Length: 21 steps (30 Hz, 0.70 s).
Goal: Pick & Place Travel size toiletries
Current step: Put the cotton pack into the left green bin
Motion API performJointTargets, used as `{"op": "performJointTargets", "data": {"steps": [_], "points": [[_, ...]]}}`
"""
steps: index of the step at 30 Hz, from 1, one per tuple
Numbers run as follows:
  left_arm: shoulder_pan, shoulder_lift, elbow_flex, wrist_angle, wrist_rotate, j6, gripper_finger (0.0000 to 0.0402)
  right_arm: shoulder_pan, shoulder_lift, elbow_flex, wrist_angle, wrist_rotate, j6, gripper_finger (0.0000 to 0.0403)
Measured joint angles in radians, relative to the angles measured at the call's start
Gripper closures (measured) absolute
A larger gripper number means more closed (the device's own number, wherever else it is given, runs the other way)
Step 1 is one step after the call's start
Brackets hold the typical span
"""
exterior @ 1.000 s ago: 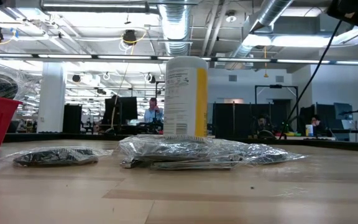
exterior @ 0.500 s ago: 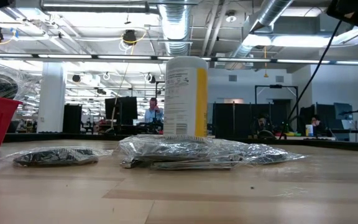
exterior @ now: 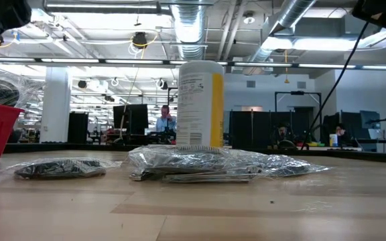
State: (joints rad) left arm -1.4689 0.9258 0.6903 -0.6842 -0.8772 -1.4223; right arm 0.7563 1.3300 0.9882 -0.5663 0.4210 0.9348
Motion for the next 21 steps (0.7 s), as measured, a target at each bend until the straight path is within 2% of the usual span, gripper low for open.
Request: {"op": "performJointTargets", "data": {"steps": [12, 16, 21], "points": [[0.0, -0.027, 0.0, -0.165, 0.218, -0.219, 0.0401, 0.0, 0.0, 0.0, 0.0, 0.02, -0.001, 0.0275], [0.0, -0.027, 0.0, -0.173, 0.248, -0.244, 0.0401, 0.0, 0.0, 0.0, 0.0, 0.026, -0.002, 0.0275], [0.0, -0.027, 0.0, -0.173, 0.342, -0.3, 0.0401, 0.0, 0.0, 0.0, 0.0, 0.026, -0.003, 0.0275]]}}
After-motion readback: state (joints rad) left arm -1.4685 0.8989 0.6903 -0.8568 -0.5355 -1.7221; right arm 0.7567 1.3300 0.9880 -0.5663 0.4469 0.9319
